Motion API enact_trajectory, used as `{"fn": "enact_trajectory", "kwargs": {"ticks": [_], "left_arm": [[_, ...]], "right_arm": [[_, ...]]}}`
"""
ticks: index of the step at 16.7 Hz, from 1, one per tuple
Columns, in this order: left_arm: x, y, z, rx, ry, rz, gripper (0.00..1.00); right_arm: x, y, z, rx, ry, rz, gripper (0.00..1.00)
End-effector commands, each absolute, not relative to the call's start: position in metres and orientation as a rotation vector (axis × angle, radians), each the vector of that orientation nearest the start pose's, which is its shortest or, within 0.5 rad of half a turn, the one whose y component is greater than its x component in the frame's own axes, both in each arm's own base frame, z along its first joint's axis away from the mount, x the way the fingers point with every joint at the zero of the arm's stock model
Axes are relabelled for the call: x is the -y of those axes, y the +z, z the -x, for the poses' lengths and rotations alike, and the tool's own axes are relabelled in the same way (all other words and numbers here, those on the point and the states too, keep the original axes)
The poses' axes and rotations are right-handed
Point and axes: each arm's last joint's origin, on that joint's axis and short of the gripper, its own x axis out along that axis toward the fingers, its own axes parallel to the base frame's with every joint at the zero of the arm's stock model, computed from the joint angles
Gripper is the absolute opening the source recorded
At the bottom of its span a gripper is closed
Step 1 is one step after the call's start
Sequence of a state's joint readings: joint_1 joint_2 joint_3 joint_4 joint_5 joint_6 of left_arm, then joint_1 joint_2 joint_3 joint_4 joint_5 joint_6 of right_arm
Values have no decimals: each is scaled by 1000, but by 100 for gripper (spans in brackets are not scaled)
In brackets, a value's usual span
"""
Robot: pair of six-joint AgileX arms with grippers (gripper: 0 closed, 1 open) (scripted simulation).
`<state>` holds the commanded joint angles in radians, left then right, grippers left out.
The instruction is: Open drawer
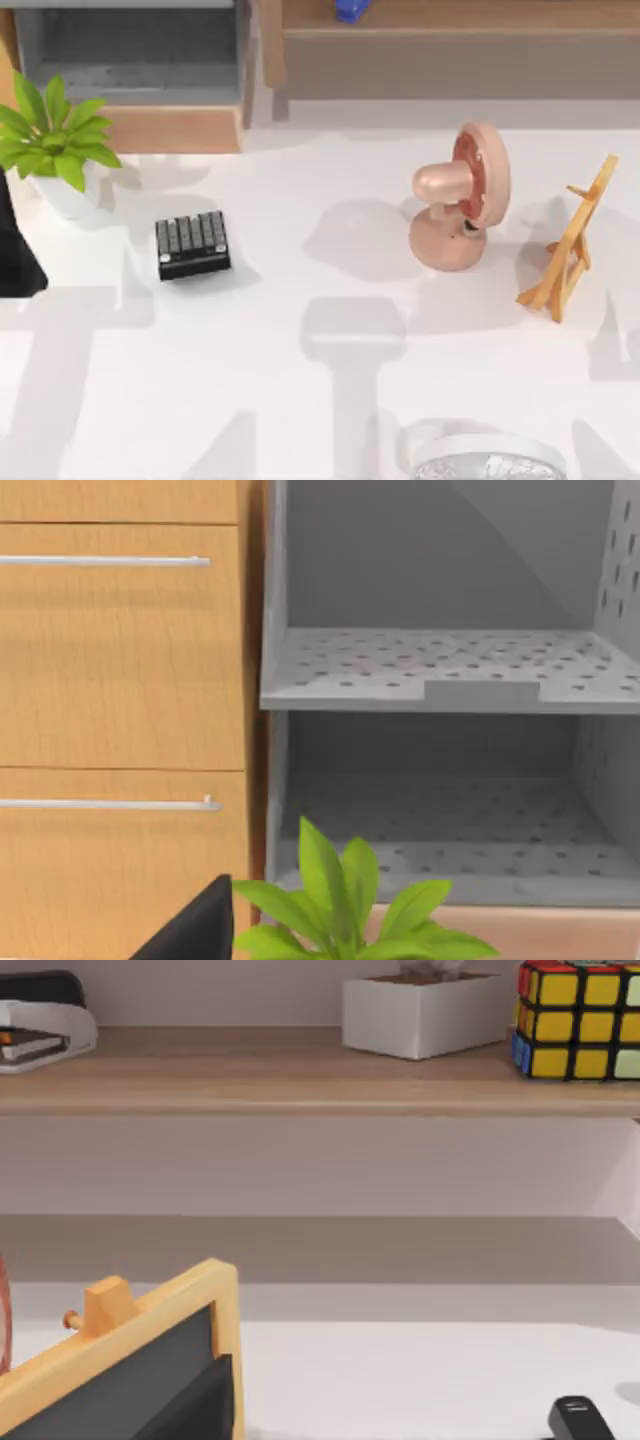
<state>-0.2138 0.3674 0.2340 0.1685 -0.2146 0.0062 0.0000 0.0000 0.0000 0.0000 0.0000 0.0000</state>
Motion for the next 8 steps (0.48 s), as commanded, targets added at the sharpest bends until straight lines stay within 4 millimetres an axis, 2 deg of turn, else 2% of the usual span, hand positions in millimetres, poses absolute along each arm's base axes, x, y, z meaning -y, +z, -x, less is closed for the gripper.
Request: {"fn": "enact_trajectory", "kwargs": {"ticks": [4, 8], "left_arm": [[51, 258, -160, 12, -3, 6, 100], [86, 274, -190, -1, -2, 0, 100]], "right_arm": [[1, 160, -106, 0, 0, 0, 100], [1, 160, -106, 0, 0, 0, 100]]}}
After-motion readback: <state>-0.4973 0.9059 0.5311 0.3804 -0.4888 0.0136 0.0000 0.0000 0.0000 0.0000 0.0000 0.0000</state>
